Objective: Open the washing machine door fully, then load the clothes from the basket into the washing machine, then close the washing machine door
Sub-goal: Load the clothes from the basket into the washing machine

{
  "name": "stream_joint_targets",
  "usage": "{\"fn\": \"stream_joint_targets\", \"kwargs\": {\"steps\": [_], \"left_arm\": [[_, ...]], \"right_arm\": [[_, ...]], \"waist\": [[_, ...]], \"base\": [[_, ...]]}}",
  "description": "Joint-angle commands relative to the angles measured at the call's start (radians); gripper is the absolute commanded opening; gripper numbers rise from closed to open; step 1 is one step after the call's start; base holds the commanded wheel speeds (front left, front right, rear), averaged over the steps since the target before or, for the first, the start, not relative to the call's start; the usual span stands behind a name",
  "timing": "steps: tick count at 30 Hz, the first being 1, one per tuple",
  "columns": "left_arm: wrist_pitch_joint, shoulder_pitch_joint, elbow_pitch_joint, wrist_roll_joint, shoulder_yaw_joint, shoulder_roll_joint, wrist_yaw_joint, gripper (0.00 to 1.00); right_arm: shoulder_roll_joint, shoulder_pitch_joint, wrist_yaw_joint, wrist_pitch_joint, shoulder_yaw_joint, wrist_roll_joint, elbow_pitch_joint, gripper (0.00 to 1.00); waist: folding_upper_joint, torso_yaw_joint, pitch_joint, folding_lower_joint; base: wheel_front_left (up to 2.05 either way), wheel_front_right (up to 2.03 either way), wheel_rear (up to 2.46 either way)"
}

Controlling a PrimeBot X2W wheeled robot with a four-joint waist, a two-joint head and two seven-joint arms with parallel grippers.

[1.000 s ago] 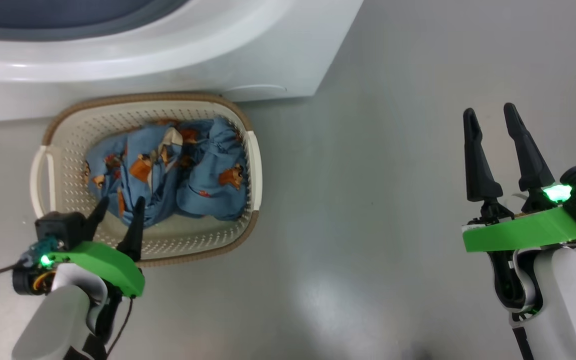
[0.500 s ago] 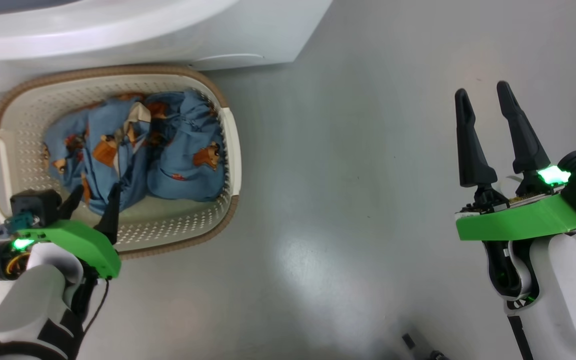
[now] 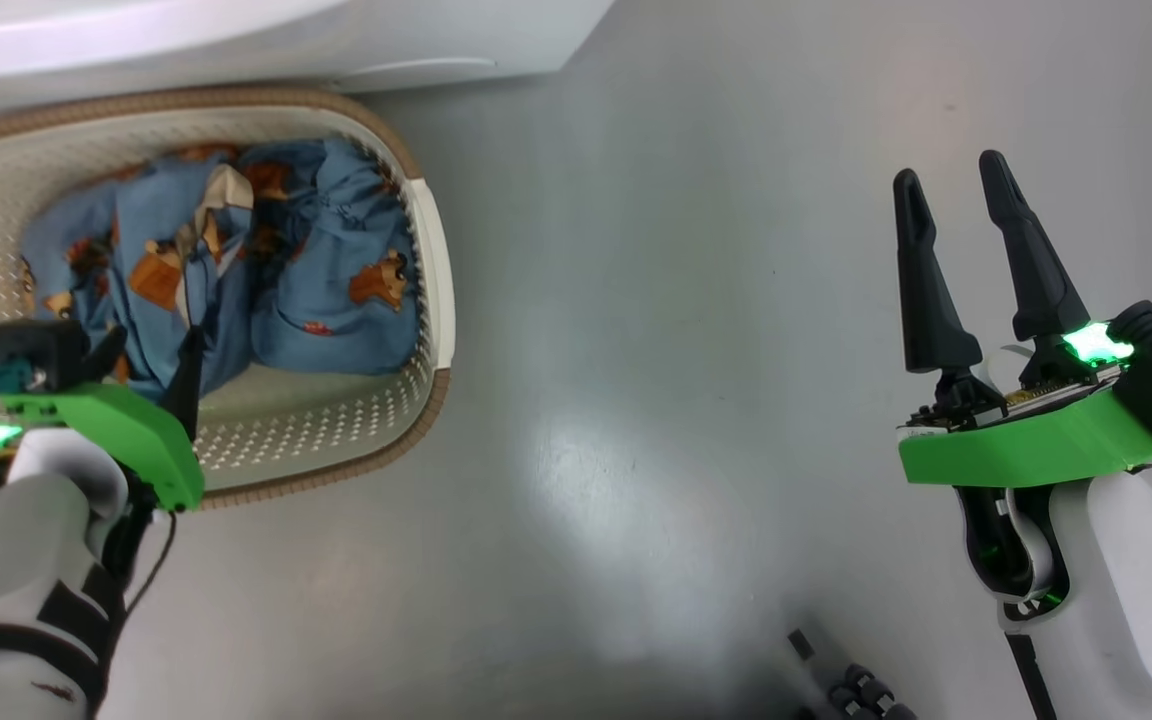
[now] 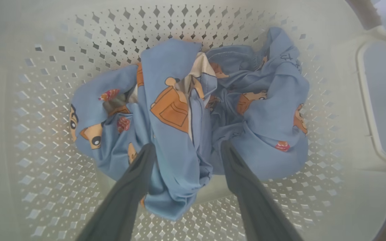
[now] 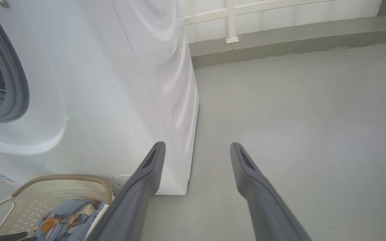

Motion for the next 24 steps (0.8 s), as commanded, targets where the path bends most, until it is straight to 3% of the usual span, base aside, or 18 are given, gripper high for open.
{"fn": "stream_joint_targets", "kwargs": {"steps": [1,24], "left_arm": [[0.004,-0.005,0.003,-0.008,0.012,0.052,0.002,1.0],[0.091,-0.132,0.028,0.024,-0.052,0.098,0.035,1.0]], "right_arm": [[0.001,0.001,0.006,-0.008,0.018,-0.007,-0.028,1.0],[0.013,-0.045,0.006,-0.008,0.068,-0.023,-0.086,1.0]], "waist": [[0.0,-0.003,0.024,-0.0001],[0.0,-0.015,0.14,-0.0001]], "base": [[0.0,0.0,0.0],[0.0,0.0,0.0]]}}
